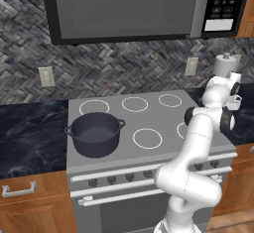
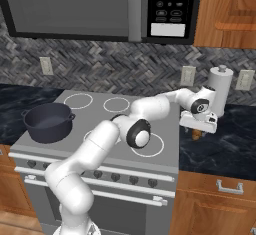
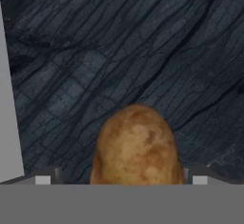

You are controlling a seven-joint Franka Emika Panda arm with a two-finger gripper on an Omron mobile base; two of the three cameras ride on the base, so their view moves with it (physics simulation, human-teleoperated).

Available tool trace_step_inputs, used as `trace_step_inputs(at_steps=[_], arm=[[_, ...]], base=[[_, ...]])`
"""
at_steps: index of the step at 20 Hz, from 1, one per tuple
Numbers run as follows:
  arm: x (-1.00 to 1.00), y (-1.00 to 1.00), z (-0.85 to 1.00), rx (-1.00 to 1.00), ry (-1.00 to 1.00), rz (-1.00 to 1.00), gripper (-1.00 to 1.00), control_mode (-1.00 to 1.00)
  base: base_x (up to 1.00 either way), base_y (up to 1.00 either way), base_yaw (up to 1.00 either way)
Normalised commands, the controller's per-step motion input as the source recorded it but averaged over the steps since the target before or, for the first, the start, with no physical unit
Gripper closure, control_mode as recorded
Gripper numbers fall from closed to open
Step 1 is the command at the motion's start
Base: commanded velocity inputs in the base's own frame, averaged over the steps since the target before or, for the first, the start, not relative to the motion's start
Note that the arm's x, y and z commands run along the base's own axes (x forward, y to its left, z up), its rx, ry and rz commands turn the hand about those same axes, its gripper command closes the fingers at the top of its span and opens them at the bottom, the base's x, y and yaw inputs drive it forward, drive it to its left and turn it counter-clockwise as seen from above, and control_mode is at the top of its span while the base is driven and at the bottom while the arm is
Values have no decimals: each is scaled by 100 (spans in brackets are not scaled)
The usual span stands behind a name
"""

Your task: Turn on the burner for the pot on the stove. Wait thirty seconds for the pot to heat up. Then add the potato to the pot.

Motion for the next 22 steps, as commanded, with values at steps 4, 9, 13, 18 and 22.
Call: trace_step_inputs(at_steps=[4,9,13,18,22], arm=[[0,0,0,0,0,0,100,-100],[-3,0,0,0,0,0,100,-100],[-31,9,0,0,0,0,100,-100],[-86,26,18,0,-14,0,100,-100],[-100,46,74,0,-31,0,100,-100]], base=[[0,0,0],[0,0,0],[0,0,0],[0,0,0],[0,0,0]])
